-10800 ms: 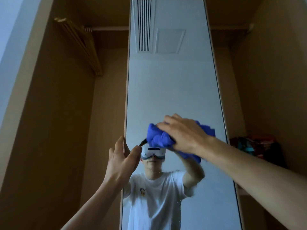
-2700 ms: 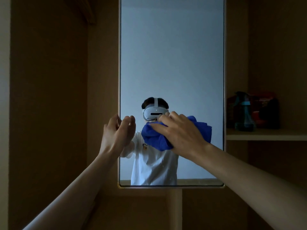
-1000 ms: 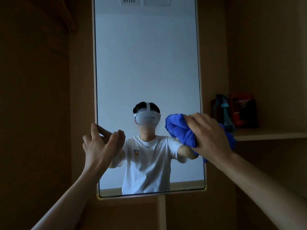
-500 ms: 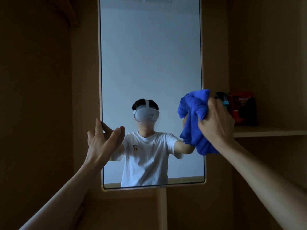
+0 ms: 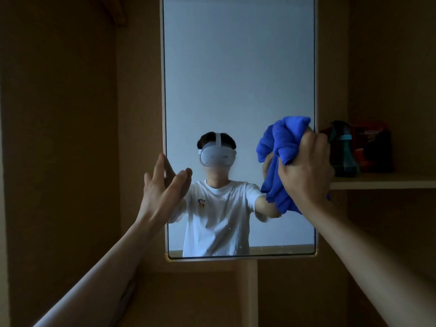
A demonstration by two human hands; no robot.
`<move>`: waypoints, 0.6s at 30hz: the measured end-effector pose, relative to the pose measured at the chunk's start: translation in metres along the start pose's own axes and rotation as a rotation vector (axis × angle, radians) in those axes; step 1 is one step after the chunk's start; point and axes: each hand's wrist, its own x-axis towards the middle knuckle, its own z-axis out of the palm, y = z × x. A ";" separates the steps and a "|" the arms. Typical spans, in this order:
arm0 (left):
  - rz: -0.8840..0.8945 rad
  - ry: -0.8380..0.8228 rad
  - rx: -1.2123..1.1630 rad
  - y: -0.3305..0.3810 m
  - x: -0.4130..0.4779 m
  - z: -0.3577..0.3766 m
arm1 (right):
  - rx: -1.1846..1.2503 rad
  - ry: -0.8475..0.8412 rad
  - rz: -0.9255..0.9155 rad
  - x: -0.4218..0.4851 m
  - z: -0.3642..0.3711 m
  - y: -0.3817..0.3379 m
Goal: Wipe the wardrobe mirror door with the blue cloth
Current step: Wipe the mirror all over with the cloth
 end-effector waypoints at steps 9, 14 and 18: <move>0.031 -0.063 -0.152 -0.007 -0.001 -0.008 | 0.061 -0.107 -0.195 -0.035 0.025 -0.115; 0.033 -0.031 -0.268 -0.006 0.005 -0.010 | 0.058 -0.154 -0.284 -0.060 0.039 -0.182; -0.058 0.020 -0.344 -0.011 0.006 -0.010 | 0.027 -0.229 -0.298 -0.069 0.045 -0.204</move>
